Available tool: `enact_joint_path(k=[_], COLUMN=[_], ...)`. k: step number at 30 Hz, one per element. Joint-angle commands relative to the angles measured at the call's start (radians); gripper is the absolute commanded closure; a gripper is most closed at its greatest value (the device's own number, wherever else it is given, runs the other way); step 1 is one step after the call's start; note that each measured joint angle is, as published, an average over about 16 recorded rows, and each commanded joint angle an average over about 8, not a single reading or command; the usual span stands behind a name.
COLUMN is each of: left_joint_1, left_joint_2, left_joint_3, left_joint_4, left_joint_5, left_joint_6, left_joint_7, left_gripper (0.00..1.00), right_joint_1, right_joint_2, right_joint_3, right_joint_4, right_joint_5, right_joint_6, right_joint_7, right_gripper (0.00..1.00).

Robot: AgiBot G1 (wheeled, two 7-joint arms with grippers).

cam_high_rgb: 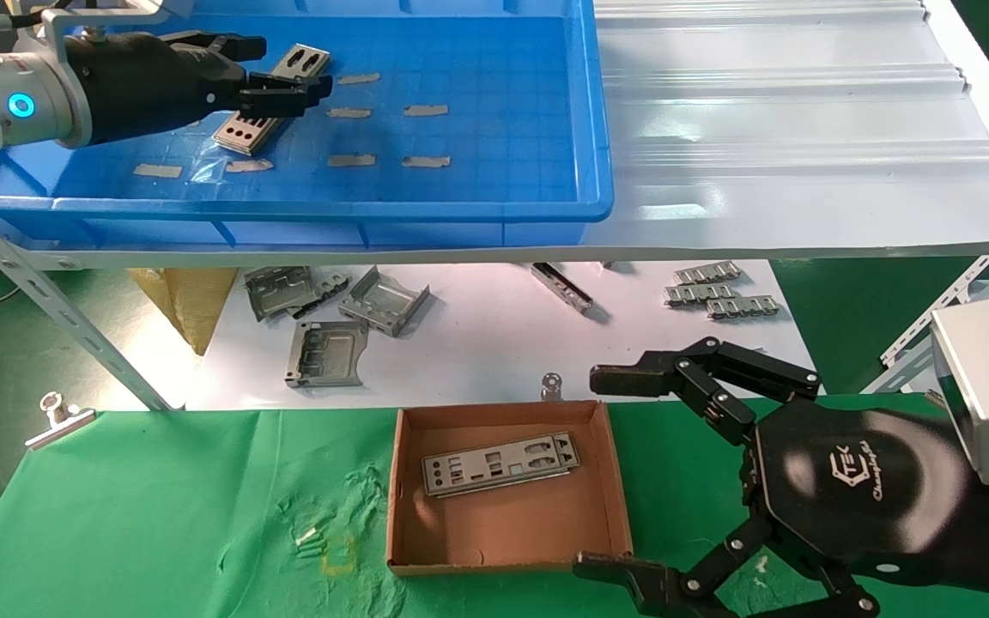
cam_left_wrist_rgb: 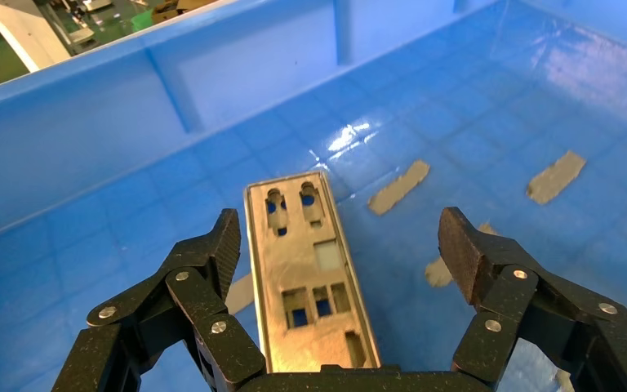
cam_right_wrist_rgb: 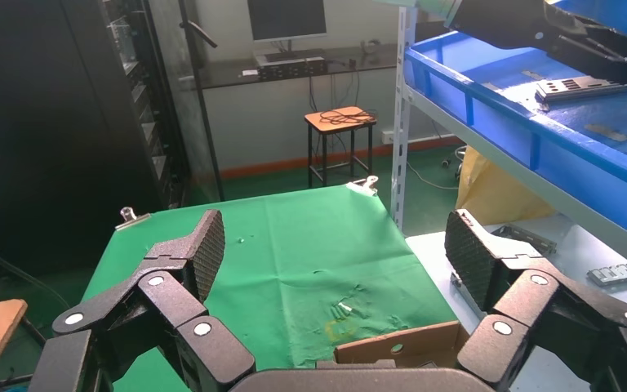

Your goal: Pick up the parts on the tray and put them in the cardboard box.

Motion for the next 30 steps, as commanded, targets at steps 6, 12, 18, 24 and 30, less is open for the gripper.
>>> enact_joint_path(k=[6,12,18,24,30], left_joint_1=[0.001,-0.002,-0.004,-0.002,-0.001], left_joint_2=[-0.014,-0.013,-0.015,-0.017,-0.018], left_joint_3=[0.004,0.004,0.004,0.008,0.009], left_joint_4=[0.003,0.02,0.021,0.018,0.015], left_joint_5=[0.006,0.007,0.007,0.012,0.014], left_joint_6=[-0.015,0.011,0.03,0.023,0.016], left_joint_7=[0.018,-0.013,-0.028,-0.027,-0.025], left_gripper=[1.0,1.0,1.0,1.0,1.0], right_joint_1=[0.0,0.0,0.0,0.0,0.0], right_joint_2=[0.0,0.0,0.0,0.0,0.0], right_joint_3=[0.0,0.0,0.0,-0.001,-0.001], right_joint_4=[0.0,0.0,0.0,0.0,0.0], right_joint_5=[0.0,0.0,0.0,0.0,0.0], right_joint_6=[0.0,0.0,0.0,0.0,0.0], right_joint_7=[0.0,0.0,0.0,0.0,0.0], right_gripper=[0.0,0.0,0.0,0.0,0.0])
